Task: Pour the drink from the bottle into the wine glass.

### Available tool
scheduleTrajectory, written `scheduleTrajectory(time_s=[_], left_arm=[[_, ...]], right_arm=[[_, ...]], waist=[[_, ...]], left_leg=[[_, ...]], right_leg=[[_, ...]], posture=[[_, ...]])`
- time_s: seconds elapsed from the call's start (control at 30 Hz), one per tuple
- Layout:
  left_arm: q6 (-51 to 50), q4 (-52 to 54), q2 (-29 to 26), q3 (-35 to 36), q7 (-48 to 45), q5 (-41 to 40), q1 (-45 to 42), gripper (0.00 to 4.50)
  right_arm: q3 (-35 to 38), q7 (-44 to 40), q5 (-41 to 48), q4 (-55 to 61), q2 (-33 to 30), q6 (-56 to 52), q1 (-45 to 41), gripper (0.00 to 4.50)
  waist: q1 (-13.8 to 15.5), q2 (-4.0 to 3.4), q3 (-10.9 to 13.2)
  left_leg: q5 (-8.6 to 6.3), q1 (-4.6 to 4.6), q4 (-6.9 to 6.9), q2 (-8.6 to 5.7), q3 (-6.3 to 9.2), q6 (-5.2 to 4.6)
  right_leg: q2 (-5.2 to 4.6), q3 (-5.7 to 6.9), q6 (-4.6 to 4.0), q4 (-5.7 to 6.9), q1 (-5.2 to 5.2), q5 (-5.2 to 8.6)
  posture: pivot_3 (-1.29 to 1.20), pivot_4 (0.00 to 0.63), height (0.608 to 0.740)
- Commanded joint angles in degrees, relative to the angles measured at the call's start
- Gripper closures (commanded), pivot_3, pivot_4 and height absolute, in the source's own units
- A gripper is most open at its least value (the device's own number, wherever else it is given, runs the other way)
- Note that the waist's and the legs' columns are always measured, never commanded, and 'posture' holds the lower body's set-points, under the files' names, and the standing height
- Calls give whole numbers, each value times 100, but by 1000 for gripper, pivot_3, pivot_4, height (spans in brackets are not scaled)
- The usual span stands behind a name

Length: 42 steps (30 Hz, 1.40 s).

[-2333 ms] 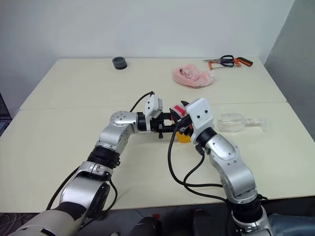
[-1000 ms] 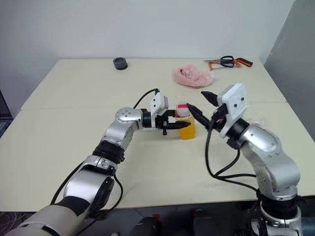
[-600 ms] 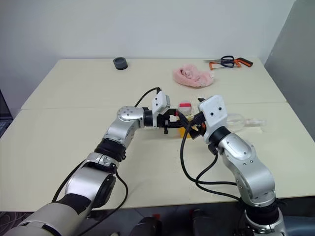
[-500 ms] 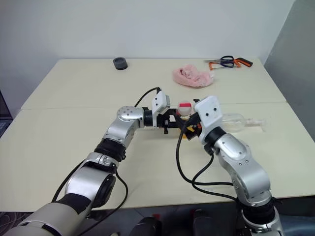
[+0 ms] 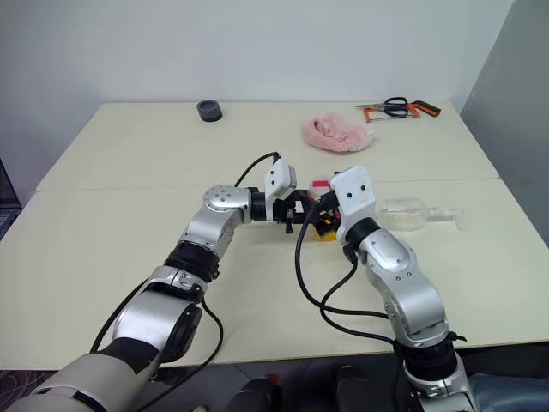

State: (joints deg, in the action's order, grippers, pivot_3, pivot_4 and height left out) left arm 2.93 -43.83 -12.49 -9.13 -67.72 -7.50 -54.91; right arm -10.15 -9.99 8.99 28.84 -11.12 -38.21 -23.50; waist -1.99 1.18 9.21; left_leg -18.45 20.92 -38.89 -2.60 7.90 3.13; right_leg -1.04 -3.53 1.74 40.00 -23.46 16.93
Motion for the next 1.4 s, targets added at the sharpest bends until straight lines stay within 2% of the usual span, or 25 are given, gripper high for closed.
scheduleTrajectory(time_s=[0.03, 0.1, 0.27, 0.5, 0.57, 0.73, 0.8, 0.93, 1.03, 1.23, 1.4], left_arm=[[-64, 59, -14, -12, -46, 32, -57, 2760], [-147, 94, -25, 0, -95, -3, -46, 2760], [-318, 215, -64, 20, -210, -57, -4, 2760], [-521, 401, -168, 19, -491, -132, 23, 2763], [-542, 442, -230, 0, -650, -151, -3, 2763], [-286, 498, -319, -56, -926, -116, -60, 2764], [-81, 473, -299, -50, -931, -80, -108, 2764], [249, 470, -229, -84, -852, 23, -97, 2765], [249, 514, -216, -66, -790, 38, -40, 2766], [-130, 613, -186, 48, -687, -101, 59, 2802], [-400, 697, -212, 37, -749, -158, 91, 2802]], right_arm=[[89, 10, -23, 108, 100, 201, -69, 547], [101, 10, -37, 74, 136, 249, -72, 991], [69, -69, -44, 15, 132, 332, -64, 2648], [-27, -531, 23, -174, 1, 604, -148, 2645], [-13, -1127, 268, -384, -167, 853, -301, 2645], [97, -3233, 1395, -846, -864, 931, -788, 2645], [30, -3916, 1452, -1299, -1213, 969, -1054, 2645], [-6, -4683, 1442, -2080, -1564, 961, -1399, 2645], [219, -4566, 1463, -2148, -1514, 988, -1401, 2645], [892, -3794, 1677, -1478, -1359, 783, -1024, 589], [1093, -2944, 1587, -512, -1322, 567, -574, 582]], waist=[[-1, 0, 0], [-3, 0, 0], [-9, 0, 0], [-45, 0, 0], [-76, 0, 0], [-126, -1, 1], [-125, -1, 1], [-124, 0, 1], [-117, 0, 1], [-78, 0, 1], [-55, 0, 1]], left_leg=[[0, 0, 0, 0, 0, 0], [0, 0, 0, 0, -1, 0], [0, 0, 1, 0, -1, 0], [0, 0, 2, 0, -1, 0], [0, 0, 3, 0, -2, 0], [-1, 0, 3, -1, -4, -2], [-1, 1, 4, -1, -3, -2], [-2, 1, 3, -1, -5, -3], [-2, 1, 3, 0, -4, -3], [-2, 4, 1, 0, 2, -2], [-1, 14, 1, -2, -1, -1]], right_leg=[[0, 0, 0, 0, 0, 0], [0, 0, 0, 0, 0, 0], [0, 0, 0, 0, -1, 0], [0, 0, 0, -1, -1, 0], [0, -1, 0, -1, -2, 0], [0, 2, 0, -3, 0, 0], [0, 2, 0, -4, 0, 0], [0, 1, 0, -4, -1, 0], [-1, 1, -1, -4, 0, 0], [-3, 0, -1, -3, -1, -1], [-6, -3, -1, -4, -12, -1]], posture=[[0, 150, 740], [0, 150, 740], [0, 150, 740], [0, 150, 740], [0, 150, 740], [0, 150, 740], [0, 150, 740], [0, 150, 740], [0, 150, 740], [0, 150, 740], [0, 150, 740]])
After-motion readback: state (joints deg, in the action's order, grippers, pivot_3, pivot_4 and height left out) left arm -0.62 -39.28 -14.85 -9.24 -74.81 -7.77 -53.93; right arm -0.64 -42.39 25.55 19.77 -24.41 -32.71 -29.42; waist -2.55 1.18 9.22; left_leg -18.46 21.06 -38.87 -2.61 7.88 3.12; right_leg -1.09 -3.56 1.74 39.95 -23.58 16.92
